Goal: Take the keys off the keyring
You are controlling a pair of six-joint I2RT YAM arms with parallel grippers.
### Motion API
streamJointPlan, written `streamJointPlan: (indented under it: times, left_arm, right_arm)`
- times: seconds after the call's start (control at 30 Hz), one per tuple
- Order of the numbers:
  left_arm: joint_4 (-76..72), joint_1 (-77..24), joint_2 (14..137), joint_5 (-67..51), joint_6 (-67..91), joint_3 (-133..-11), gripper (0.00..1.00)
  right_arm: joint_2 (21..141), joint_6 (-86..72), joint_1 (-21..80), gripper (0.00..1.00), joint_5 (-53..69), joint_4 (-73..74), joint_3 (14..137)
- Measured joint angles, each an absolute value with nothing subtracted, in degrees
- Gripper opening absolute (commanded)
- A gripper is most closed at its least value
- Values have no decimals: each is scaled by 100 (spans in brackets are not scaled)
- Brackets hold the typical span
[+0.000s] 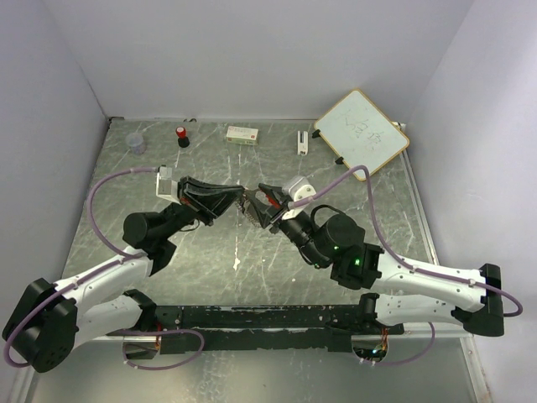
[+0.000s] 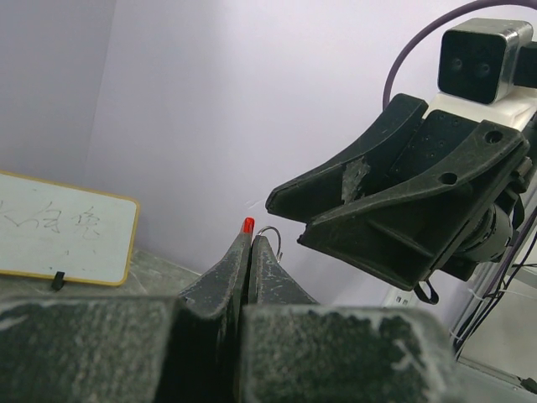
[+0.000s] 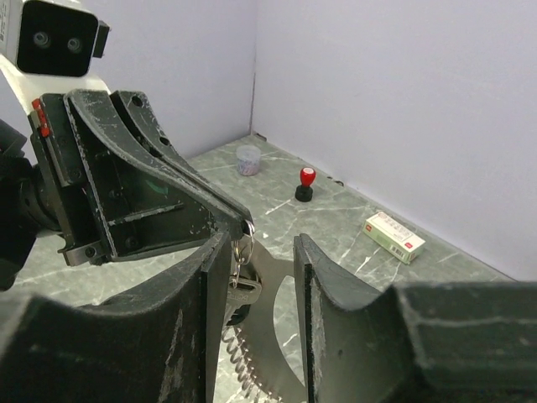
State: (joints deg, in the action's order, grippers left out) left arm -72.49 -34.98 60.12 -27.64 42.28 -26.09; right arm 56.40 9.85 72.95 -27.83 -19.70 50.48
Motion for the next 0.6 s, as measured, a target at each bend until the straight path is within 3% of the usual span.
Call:
streamJointPlan:
  times: [0.6]
  left_arm:
    - [-7373,-3500,6012,-2764,4281,-2582,7]
  right_arm:
    - [5791,888,7301,33,-2648,-2119,5026]
